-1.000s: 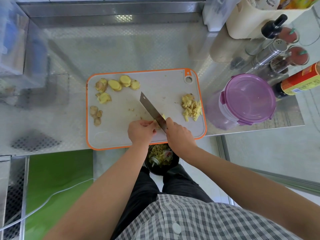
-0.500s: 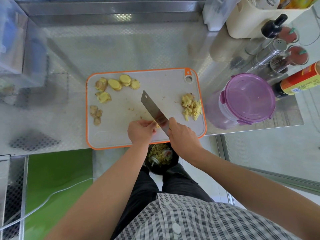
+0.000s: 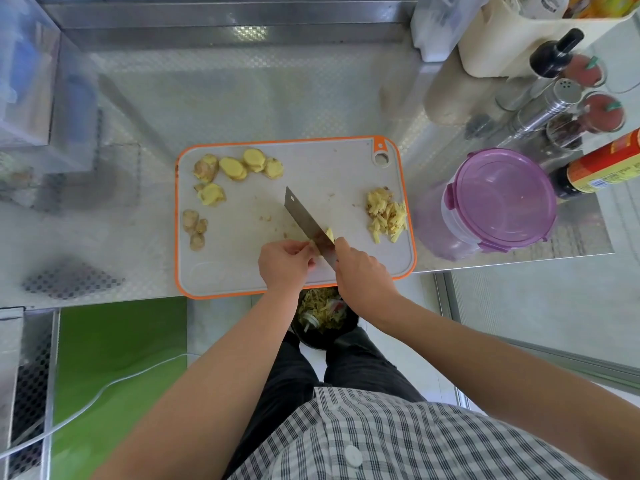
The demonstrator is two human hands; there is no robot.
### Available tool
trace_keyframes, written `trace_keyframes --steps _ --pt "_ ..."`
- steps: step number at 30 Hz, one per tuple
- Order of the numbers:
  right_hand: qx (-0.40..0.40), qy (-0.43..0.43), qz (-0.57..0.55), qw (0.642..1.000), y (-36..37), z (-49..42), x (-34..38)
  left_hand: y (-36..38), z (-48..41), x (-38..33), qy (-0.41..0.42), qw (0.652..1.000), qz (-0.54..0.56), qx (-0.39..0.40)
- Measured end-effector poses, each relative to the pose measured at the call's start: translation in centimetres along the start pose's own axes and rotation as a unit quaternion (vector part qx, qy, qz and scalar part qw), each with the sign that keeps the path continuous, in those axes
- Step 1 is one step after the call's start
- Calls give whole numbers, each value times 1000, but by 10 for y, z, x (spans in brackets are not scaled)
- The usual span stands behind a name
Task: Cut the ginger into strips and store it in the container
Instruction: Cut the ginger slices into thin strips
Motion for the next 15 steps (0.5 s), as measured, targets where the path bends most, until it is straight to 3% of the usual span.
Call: trace_keyframes --steps 15 --pt "-50 -21 -36 998 -15 0 -3 -6 4 2 -18 999 -12 -39"
Point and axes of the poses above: each hand's wrist, its own z-axis away from the middle knuckle, its own y-axis out of the palm, x = y × z, the point moved 9 cm from there along -z, towards the middle knuckle, and after that the axes turned 8 degrees about -x, right-handed, at the moved point
